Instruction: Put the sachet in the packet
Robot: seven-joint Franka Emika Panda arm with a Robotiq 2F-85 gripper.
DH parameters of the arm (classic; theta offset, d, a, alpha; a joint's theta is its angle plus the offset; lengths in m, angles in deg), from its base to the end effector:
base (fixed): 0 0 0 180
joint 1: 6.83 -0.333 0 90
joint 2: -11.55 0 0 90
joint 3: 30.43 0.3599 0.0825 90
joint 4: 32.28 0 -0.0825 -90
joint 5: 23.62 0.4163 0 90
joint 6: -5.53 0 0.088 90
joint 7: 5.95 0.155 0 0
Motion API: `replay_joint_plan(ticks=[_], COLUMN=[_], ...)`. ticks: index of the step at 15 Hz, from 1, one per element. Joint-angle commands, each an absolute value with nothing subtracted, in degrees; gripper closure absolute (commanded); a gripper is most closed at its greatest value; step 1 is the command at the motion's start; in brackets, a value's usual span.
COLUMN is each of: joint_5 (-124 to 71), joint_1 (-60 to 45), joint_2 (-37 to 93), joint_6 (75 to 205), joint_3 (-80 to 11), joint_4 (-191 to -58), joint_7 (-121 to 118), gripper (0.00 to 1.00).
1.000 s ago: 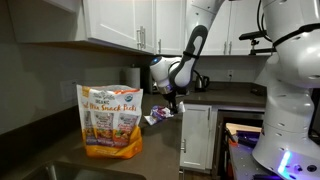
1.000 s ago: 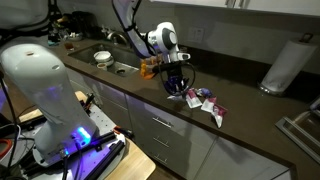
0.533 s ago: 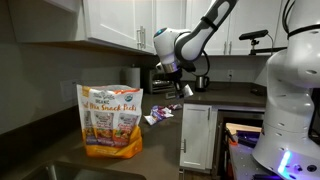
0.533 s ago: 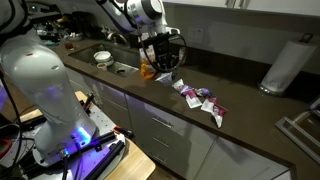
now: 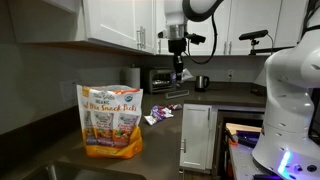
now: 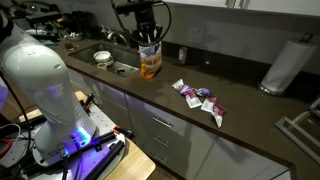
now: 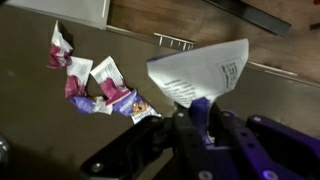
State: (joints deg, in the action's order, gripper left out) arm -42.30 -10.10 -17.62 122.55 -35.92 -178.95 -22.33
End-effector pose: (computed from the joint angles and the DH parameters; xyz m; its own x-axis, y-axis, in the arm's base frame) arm 0.3921 -0.0457 0.4149 0.9175 0.3871 -0.0912 0.3977 -0.8901 0.2226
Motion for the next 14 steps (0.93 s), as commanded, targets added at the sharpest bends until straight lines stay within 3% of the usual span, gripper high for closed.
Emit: replay_joint_plan(ticks=[1,14], joint_5=[-34.98,-23.99], joint_1=[-13.62,-22.14], joint_2=[-21.14,-9.08], joint_6=[122.74,150.27], joint_3=[-34.47,-33.60], joint_4=[-178.78,-176.10], joint_7=[-25.80,-32.85], gripper=[0.91,0.90])
